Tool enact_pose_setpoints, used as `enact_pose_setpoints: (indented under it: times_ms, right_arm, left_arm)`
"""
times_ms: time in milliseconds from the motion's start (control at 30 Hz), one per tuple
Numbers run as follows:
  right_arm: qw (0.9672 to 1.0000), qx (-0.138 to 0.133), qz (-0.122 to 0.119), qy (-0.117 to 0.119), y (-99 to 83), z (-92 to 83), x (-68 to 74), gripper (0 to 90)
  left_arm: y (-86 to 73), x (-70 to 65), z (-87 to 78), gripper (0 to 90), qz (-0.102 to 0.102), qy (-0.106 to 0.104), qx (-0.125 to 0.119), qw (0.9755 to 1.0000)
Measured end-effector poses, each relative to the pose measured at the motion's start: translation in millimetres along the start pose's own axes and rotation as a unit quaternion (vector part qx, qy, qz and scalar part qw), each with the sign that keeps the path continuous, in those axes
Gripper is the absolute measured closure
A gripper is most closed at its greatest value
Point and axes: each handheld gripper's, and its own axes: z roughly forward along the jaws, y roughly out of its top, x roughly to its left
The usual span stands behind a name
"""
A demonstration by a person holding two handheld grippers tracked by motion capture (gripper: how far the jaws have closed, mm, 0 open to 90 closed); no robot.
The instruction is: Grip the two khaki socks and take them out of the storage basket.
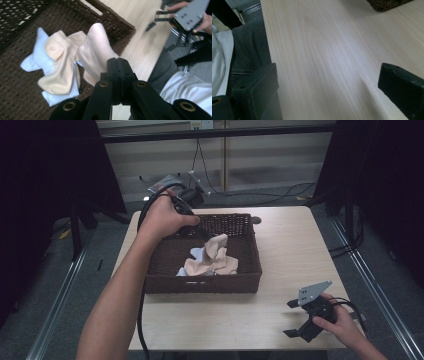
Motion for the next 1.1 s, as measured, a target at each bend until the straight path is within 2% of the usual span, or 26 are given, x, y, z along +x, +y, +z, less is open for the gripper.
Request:
enact_pose_setpoints:
  times_ms: [67, 233, 400, 633, 700, 833, 1100]
  right_arm:
    - [1.0000, 0.001, 0.001, 0.001, 0.0, -0.1, 0.2, 2.8]
    - [1.0000, -0.001, 0.002, 0.000, 0.0, -0.6, 0.1, 2.8]
    - [1.0000, 0.001, 0.002, 0.002, 0.0, 0.4, 0.1, 2.8]
    - [1.0000, 0.000, 0.000, 0.001, -0.1, 0.6, -0.1, 2.8]
    - [1.0000, 0.002, 0.001, 0.002, -0.2, 0.6, 0.3, 2.8]
    - [1.0000, 0.001, 0.003, 0.001, -0.2, 0.1, 0.4, 2.8]
    - [1.0000, 0.003, 0.004, 0.002, -0.2, 0.0, 0.9, 2.8]
  left_arm:
    - [-0.5, -4.0, 0.3, 89.3, 0.002, -0.005, -0.002, 1.0000]
    - [-3.8, -14.5, 2.4, 89.4, 0.025, -0.020, -0.007, 0.9995]
    - [-7.0, -24.3, 6.2, 89.3, 0.041, -0.035, 0.000, 0.9986]
    - [-11.4, -35.8, 17.5, 89.2, 0.061, -0.041, -0.001, 0.9973]
    - [-13.1, -38.8, 21.8, 89.2, 0.062, -0.042, -0.003, 0.9972]
    - [-15.8, -43.4, 31.6, 89.1, 0.075, -0.051, 0.004, 0.9959]
    - [-18.2, -51.5, 43.6, 89.1, 0.085, -0.054, 0.005, 0.9949]
